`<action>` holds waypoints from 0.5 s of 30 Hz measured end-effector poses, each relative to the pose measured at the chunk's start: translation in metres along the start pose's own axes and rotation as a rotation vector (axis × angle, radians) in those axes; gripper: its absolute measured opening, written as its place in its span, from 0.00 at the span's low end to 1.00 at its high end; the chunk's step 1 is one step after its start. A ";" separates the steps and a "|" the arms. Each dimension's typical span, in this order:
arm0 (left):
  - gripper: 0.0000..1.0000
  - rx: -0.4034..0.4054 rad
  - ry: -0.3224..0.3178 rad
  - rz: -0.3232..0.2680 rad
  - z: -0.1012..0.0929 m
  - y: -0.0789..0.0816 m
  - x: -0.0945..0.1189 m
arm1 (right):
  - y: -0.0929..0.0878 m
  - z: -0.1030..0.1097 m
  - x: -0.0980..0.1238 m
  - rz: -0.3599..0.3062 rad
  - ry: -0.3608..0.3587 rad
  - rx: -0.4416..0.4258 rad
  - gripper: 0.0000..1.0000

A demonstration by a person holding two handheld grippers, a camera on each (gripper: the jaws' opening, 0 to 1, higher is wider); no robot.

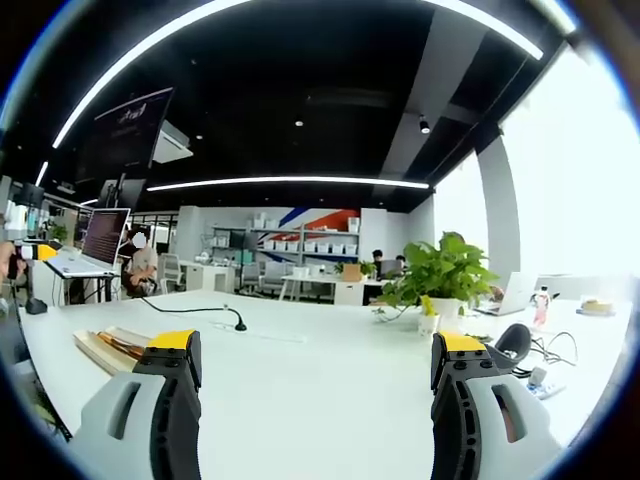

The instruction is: Arrange the utensils inside the cutlery case until each visible utensil rests in its matching compartment.

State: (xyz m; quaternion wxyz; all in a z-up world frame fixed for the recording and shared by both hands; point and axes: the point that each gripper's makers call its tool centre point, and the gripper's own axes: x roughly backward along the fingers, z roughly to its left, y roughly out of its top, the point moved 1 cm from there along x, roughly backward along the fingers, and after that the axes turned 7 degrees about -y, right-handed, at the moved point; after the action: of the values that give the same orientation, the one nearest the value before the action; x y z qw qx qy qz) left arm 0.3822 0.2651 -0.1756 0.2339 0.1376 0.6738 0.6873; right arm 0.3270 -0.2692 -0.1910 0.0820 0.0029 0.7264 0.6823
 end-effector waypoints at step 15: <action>1.00 0.006 -0.013 0.007 -0.001 -0.001 -0.001 | -0.005 0.000 0.001 0.017 0.008 -0.007 0.99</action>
State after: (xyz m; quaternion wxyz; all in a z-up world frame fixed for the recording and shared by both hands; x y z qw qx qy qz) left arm 0.3828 0.2642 -0.1769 0.2354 0.1453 0.6738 0.6852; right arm 0.3268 -0.2699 -0.1961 0.0733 0.0057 0.7242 0.6856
